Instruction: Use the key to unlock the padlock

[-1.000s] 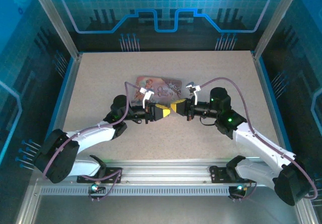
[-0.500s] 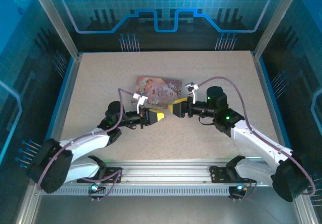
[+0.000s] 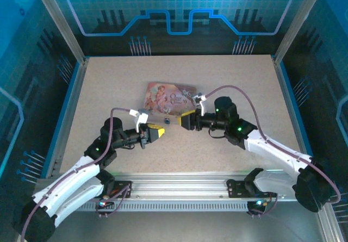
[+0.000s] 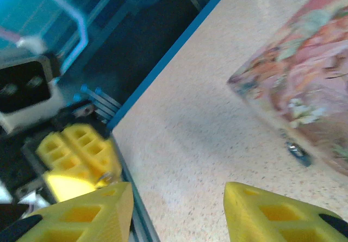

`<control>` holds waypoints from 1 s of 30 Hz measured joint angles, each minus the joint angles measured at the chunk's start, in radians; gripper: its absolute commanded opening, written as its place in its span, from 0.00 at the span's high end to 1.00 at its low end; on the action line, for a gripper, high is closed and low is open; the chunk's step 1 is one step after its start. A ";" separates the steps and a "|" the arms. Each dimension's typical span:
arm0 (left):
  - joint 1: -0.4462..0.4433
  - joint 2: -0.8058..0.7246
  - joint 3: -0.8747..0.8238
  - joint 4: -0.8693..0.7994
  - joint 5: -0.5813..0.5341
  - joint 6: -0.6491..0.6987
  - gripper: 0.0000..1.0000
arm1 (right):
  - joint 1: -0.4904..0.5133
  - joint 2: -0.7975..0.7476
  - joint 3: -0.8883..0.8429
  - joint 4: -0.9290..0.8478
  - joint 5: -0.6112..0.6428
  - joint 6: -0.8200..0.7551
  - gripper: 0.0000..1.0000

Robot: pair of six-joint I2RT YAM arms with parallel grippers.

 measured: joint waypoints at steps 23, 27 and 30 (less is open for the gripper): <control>0.008 0.162 0.068 0.126 0.083 -0.156 1.00 | 0.075 0.002 -0.092 0.081 -0.089 -0.240 0.51; 0.008 0.178 0.073 0.145 0.100 -0.170 1.00 | 0.078 0.044 -0.054 0.074 -0.095 -0.269 0.53; 0.008 0.179 0.073 0.151 0.110 -0.183 1.00 | 0.078 0.063 -0.035 0.069 -0.097 -0.288 0.55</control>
